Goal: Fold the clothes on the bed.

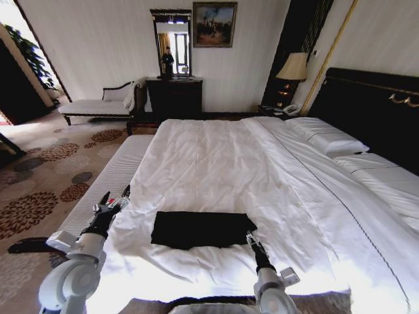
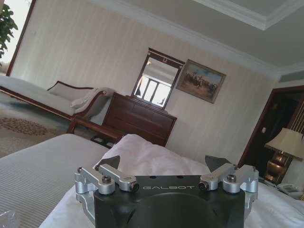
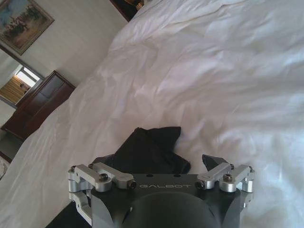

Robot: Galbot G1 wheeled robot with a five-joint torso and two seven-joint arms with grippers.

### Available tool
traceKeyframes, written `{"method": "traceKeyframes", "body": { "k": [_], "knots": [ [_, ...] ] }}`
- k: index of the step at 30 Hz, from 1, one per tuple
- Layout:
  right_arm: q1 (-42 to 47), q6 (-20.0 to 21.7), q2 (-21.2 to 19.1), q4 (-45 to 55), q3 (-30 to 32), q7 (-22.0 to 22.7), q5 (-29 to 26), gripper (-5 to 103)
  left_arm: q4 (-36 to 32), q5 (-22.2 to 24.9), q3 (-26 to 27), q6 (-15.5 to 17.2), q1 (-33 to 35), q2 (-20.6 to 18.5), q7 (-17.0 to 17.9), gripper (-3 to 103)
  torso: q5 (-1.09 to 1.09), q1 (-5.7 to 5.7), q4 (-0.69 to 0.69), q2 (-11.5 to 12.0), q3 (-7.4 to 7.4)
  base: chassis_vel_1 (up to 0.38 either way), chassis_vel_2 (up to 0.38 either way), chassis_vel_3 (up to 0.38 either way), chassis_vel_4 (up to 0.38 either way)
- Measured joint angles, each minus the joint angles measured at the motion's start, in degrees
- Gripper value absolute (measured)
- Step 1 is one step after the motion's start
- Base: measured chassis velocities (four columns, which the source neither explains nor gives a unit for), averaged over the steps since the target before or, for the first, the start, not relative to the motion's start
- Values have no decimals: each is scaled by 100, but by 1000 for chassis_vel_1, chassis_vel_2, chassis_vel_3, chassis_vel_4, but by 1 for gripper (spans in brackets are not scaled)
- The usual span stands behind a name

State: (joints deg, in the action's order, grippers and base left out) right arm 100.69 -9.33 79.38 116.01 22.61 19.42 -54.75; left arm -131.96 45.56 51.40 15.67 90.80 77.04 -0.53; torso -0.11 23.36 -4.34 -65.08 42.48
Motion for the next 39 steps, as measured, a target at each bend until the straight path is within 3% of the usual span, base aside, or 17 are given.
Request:
{"method": "traceKeyframes", "body": {
  "k": [13, 15, 19, 23, 27, 29, 30, 33, 34, 35, 39],
  "knots": [
    [-562, 192, 126, -612, -144, -196, -759, 102, -139, 287, 159, 68, 20, -101, 26, 100, 0, 0, 0, 1, 0, 0, 0, 0, 0],
    [-640, 127, 144, -742, -114, -338, -838, 97, -139, 346, 182, 68, 31, -101, 39, 100, 0, 0, 0, 1, 0, 0, 0, 0, 0],
    [-781, 67, 144, -893, -48, -558, -1108, 82, -137, 465, 162, 70, 38, -65, 79, 100, 1, 0, 0, 1, 1, 0, 0, 0, 0],
    [-945, 2, 158, -971, 23, -794, -1347, 66, -349, 1008, -20, 352, -42, 64, 479, 100, 1, 0, 1, 1, 1, 0, 0, 0, 0],
    [-986, -41, 180, -957, 30, -950, -1381, 55, -595, 1163, -169, 608, -164, 101, 799, 100, 2, 1, 0, 1, 0, 0, 0, 0, 0],
    [-991, -52, 188, -939, 10, -998, -1367, 44, -724, 1020, -269, 716, -205, 58, 905, 100, 1, 0, -1, 1, 1, 0, 0, 0, 0],
    [-991, -52, 188, -939, 10, -998, -1367, 44, -724, 1020, -269, 716, -205, 58, 905, 100, 1, 0, -1, 1, 1, 0, 0, 0, 0],
    [-1038, -175, 184, -988, -26, -1106, -1297, 28, -931, 379, -444, 787, -237, -76, 960, 100, 1, 0, 0, 1, 1, 0, 0, 0, 0],
    [-1060, -225, 173, -1012, -27, -1145, -1308, 28, -1021, 228, -474, 793, -230, -101, 957, 100, 2, 0, 0, 1, 1, 0, 0, 0, 0],
    [-1060, -225, 173, -1012, -27, -1145, -1308, 28, -1021, 228, -474, 793, -230, -101, 957, 100, 2, 0, 0, 1, 1, 0, 0, 0, 0],
    [-1150, -366, 92, -1036, 56, -1295, -1669, 7, -1153, 153, -565, 845, -168, 47, 953, 100, 2, 0, 2, 1, 0, 0, 0, 0, 0]
  ]
}}
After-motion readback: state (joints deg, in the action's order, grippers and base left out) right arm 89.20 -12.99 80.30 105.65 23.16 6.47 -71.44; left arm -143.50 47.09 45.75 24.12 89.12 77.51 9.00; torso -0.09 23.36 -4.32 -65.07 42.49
